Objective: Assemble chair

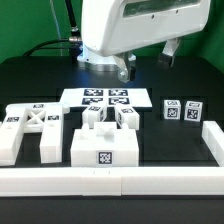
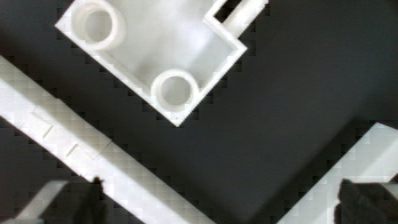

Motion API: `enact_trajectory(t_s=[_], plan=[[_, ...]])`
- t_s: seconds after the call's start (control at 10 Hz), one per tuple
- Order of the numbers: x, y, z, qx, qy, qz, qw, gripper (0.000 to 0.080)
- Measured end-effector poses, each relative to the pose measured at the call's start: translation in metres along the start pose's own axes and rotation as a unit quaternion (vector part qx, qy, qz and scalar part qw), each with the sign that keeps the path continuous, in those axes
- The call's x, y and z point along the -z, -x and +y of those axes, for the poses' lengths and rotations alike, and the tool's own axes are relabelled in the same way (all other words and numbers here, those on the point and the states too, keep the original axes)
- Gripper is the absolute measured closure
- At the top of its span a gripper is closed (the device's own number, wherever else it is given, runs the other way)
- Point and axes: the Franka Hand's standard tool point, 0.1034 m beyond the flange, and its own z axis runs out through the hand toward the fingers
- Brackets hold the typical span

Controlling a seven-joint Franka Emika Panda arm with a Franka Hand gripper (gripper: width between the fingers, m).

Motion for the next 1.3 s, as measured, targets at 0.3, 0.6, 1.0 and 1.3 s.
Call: enact_trajectory(t_s=[0.3,0.6,1.0,1.3], plan=[[0.000,0.000,0.000,-0.001,0.000,0.000,1.000,0.0149],[-0.002,0.000,0.000,-0.016,0.000,0.006,1.000,0.0149],[-0.041,0.015,0.010,-0.018,0.024,0.066,0.997,0.0149],[-0.042,0.015,0.009,-0.026,0.021,0.063,0.997,0.0149]])
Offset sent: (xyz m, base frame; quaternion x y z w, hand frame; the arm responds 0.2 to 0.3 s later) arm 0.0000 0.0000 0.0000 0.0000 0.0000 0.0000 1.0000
